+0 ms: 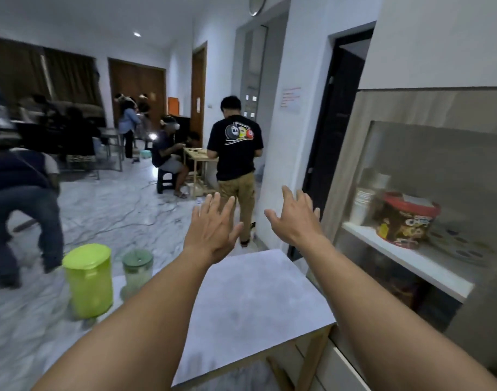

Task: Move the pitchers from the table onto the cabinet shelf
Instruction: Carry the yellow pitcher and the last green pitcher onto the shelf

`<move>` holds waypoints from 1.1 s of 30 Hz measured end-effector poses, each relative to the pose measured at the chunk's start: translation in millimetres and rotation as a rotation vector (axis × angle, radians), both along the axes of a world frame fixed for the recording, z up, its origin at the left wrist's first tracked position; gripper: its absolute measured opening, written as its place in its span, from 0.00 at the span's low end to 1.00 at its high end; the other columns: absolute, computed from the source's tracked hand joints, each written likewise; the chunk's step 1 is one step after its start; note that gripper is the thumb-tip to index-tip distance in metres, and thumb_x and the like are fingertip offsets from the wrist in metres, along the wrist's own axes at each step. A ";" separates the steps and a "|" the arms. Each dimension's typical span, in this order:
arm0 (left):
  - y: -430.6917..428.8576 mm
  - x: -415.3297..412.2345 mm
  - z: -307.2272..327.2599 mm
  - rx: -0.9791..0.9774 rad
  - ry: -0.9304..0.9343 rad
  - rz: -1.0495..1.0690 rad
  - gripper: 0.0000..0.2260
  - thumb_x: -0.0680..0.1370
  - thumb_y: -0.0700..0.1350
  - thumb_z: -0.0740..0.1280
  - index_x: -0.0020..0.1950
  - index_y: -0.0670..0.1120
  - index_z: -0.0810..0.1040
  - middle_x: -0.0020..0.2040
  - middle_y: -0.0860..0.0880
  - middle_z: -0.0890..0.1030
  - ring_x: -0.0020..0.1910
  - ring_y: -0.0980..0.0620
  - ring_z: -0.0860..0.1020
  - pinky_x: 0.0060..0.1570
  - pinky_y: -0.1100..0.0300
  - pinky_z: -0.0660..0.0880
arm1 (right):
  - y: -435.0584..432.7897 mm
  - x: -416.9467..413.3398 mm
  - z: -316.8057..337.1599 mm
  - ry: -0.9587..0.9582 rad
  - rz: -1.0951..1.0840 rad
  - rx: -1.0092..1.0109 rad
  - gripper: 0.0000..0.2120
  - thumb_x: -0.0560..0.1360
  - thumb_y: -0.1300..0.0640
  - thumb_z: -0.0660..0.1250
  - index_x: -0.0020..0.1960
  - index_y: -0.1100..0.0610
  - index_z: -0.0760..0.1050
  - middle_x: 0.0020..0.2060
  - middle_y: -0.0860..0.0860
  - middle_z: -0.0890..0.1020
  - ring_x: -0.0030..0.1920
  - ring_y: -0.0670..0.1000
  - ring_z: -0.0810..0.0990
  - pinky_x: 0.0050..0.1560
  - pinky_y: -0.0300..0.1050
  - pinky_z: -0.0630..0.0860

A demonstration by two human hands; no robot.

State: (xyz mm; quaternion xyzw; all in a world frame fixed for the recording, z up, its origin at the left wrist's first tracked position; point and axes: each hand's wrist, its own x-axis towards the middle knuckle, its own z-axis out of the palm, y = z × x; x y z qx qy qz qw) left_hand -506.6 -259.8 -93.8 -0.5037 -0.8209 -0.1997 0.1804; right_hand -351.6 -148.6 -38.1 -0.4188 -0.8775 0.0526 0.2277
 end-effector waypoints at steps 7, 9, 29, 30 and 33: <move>-82.0 -97.5 -45.9 0.001 -0.115 0.182 0.30 0.81 0.62 0.51 0.80 0.51 0.54 0.80 0.42 0.54 0.78 0.42 0.51 0.75 0.44 0.52 | -54.1 -124.9 -38.5 0.031 0.149 -0.058 0.34 0.80 0.40 0.59 0.80 0.54 0.53 0.77 0.60 0.61 0.78 0.62 0.58 0.73 0.67 0.60; -104.7 -121.3 -63.8 0.027 -0.144 0.239 0.29 0.80 0.62 0.53 0.79 0.50 0.57 0.79 0.41 0.58 0.77 0.41 0.55 0.74 0.44 0.55 | -70.2 -156.0 -56.1 0.029 0.195 -0.082 0.34 0.80 0.40 0.59 0.80 0.54 0.54 0.77 0.60 0.62 0.77 0.62 0.59 0.72 0.67 0.61; -154.3 -265.2 -237.4 0.347 -0.810 0.686 0.34 0.74 0.61 0.68 0.74 0.46 0.63 0.69 0.43 0.70 0.68 0.43 0.69 0.62 0.48 0.70 | -96.5 -356.3 -268.4 -0.001 0.363 -0.560 0.30 0.79 0.45 0.64 0.76 0.54 0.60 0.70 0.57 0.69 0.67 0.60 0.74 0.61 0.57 0.76; -149.7 -271.6 -243.8 0.373 -0.841 0.700 0.34 0.74 0.61 0.68 0.73 0.46 0.64 0.69 0.43 0.71 0.67 0.43 0.70 0.62 0.49 0.71 | -93.2 -362.2 -278.9 0.010 0.341 -0.581 0.30 0.79 0.46 0.65 0.76 0.55 0.60 0.69 0.58 0.70 0.66 0.61 0.75 0.59 0.57 0.76; -132.7 -284.7 -266.7 0.432 -0.891 0.735 0.32 0.71 0.64 0.69 0.69 0.49 0.67 0.63 0.46 0.75 0.62 0.44 0.74 0.56 0.51 0.73 | -82.9 -376.3 -315.3 0.043 0.275 -0.689 0.29 0.78 0.47 0.67 0.73 0.55 0.61 0.68 0.58 0.71 0.63 0.61 0.77 0.57 0.56 0.77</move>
